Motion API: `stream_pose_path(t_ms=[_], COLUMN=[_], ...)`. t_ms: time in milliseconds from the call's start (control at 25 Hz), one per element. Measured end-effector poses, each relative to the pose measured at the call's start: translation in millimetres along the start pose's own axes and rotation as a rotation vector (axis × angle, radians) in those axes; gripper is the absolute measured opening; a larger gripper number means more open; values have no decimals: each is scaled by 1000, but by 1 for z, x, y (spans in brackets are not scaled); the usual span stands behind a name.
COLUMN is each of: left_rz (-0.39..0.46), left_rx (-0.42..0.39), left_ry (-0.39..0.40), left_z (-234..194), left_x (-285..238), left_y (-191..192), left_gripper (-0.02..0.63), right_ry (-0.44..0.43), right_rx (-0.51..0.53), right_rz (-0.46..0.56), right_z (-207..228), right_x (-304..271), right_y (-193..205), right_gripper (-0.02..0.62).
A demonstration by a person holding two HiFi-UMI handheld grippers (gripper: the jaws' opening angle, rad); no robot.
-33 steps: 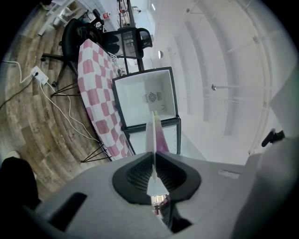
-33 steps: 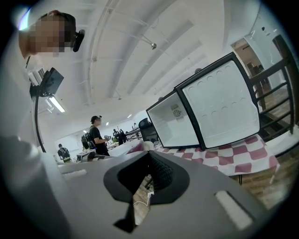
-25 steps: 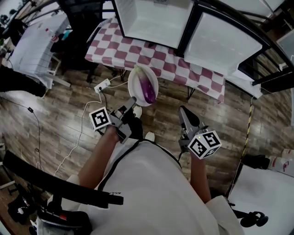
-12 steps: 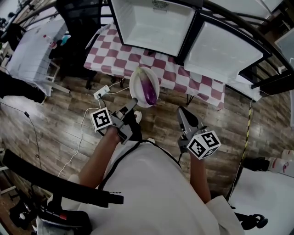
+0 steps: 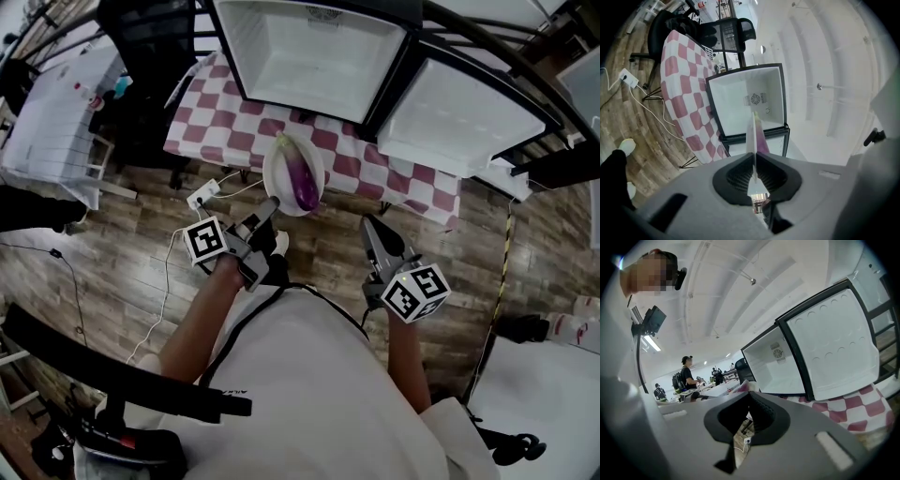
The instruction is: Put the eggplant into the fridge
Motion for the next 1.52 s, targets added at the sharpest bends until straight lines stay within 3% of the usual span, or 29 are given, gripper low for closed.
stream_pose_path(t_ms=[960,1240,1520], left_rz=[-165,-190,-204], left_rx=[19,22,25], left_ry=[48,6,58], left_z=[-22,-37,-35], left_x=[-71,-77,-84], left_y=[-157,-187,-205], left_gripper=[28,28,28], right_ry=[158,189,202], right_rx=[-4,20,21], right_rz=[66,49,40], right_z=[-1,-2,-4], right_x=[-132,-155,-171], right_y=[-48,-53,-55], right_gripper=[8,8,8])
Point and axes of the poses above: the fingertips, and each gripper's own axes: x backward along the fingers, z to its right, y out of its underside, the point moved 10 cm from there along x, backward along the fingers
